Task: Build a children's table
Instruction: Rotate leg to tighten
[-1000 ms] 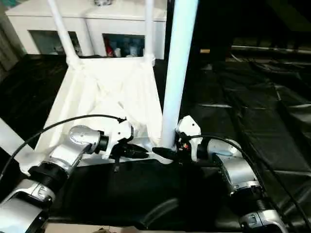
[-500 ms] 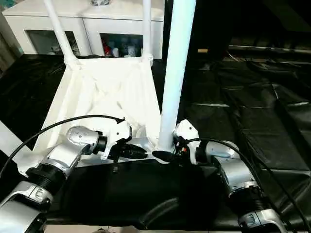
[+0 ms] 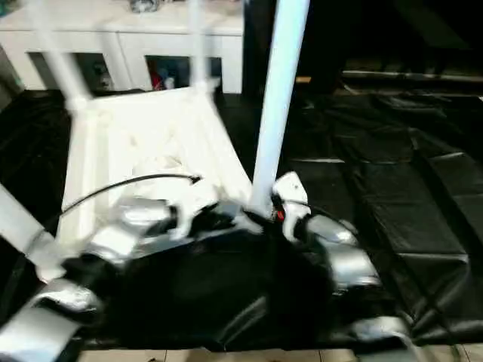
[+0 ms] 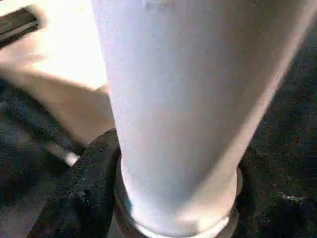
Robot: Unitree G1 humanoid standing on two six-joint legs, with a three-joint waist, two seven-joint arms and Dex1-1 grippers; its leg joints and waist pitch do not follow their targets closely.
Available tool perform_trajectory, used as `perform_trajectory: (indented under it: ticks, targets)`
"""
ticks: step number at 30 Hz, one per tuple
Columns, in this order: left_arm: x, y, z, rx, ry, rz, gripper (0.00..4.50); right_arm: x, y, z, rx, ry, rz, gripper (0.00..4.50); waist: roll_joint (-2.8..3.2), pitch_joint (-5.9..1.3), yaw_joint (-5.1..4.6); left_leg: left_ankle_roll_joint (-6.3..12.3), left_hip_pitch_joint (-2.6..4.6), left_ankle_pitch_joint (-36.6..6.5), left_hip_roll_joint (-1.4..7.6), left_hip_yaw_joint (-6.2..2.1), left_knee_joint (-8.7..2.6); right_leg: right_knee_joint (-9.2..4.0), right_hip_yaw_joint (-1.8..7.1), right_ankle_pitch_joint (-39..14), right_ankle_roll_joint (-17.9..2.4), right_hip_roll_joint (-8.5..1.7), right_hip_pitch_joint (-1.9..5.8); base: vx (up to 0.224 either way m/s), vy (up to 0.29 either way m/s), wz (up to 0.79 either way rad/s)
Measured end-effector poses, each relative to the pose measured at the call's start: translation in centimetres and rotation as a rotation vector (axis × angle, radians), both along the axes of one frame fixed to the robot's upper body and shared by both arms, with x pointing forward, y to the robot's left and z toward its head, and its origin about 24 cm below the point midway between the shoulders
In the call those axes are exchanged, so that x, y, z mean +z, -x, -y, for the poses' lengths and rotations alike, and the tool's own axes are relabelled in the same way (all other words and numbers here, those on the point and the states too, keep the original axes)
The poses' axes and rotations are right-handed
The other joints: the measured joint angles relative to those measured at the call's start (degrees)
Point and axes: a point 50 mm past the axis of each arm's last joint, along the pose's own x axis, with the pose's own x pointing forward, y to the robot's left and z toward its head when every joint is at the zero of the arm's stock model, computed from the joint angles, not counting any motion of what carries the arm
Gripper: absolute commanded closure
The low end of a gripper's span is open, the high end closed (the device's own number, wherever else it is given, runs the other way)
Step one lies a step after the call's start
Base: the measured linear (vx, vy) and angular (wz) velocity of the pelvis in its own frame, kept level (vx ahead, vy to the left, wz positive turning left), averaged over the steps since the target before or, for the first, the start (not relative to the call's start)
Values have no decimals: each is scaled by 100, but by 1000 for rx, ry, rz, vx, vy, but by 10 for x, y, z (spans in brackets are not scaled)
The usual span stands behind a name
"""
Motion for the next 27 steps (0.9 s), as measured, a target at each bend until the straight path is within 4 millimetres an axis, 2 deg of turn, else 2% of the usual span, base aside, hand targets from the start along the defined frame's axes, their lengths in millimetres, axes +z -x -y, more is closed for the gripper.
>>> perform_trajectory:
  ticks: [4, 7, 10, 11, 12, 14, 16, 18, 20, 23, 27]
  targets:
    - [-2, -3, 27, 123, 1, 29, 450, -2, -11, -4, -259, 6, 9, 175, 24, -17, -46, 0, 1, 0, -10, -3, 5, -7, 9, -1, 2, -1, 11, 0, 0, 0]
    - [-3, -3, 39, 162, -4, 51, 450, -3, -14, -11, -332, 5, 10, 175, 51, -35, -37, 1, -5, 0, -14, -5, 4, -10, 9, -3, 5, -4, 12, 0, 0, 0]
    - [-3, -2, 42, 166, -7, 61, 450, -3, -15, -12, -353, -3, 9, 175, 63, -43, -34, 1, -9, 0, -14, -10, 3, -10, 6, -5, 8, -3, 12, 0, 0, 0]
    - [-3, -2, 42, 165, -7, 63, 450, -2, -15, -12, -353, -6, 9, 140, 63, -43, -33, 1, -10, 0, -14, -10, 2, -10, 5, -5, 8, -3, 12, 0, 0, 0]
    - [-3, -2, 42, 164, -7, 65, 450, -2, -15, -12, -355, -9, 9, 140, 63, -43, -33, 1, -11, 0, -14, -11, 2, -10, 5, -5, 8, -3, 12, 0, 0, 0]
    - [-3, -2, 42, 161, -7, 66, 450, -2, -15, -12, -356, -24, 9, 103, 63, -43, -33, 1, -12, 0, -14, -11, 1, -10, 4, -5, 8, -3, 10, 0, 0, 0]
    - [-2, -3, 39, 154, -7, 69, 450, 0, -15, -10, -340, -24, 17, 100, 62, -42, -40, 1, -14, 0, -13, -11, -1, -10, 4, -5, 8, -3, 6, 0, 0, 0]
    - [-2, -4, 37, 149, -3, 68, 450, 1, -15, -10, -324, -24, 18, 72, 62, -42, -42, 1, -17, 0, -13, -11, -8, -9, 2, -5, 8, -3, -1, 0, 0, 0]
    - [-2, -5, 32, 144, 2, 64, 450, 2, -15, -6, -288, -27, 15, 63, 63, -41, -40, 1, -18, 0, -12, -11, -14, -9, -1, -4, 8, -2, -5, 0, 0, 0]
    - [-1, -5, 24, 108, 9, 57, 450, 8, -11, 9, -147, -17, 3, 63, 59, -35, -24, 2, -23, 1, -7, -12, -21, -5, -7, 1, 7, 0, -12, 0, 0, 0]
    - [-1, -4, 3, 28, 23, 36, 450, 23, 0, 26, 92, 7, 11, 63, 57, -32, -10, 3, -24, 1, 2, -18, -36, 0, -18, 4, 10, 6, -21, 0, 0, 0]
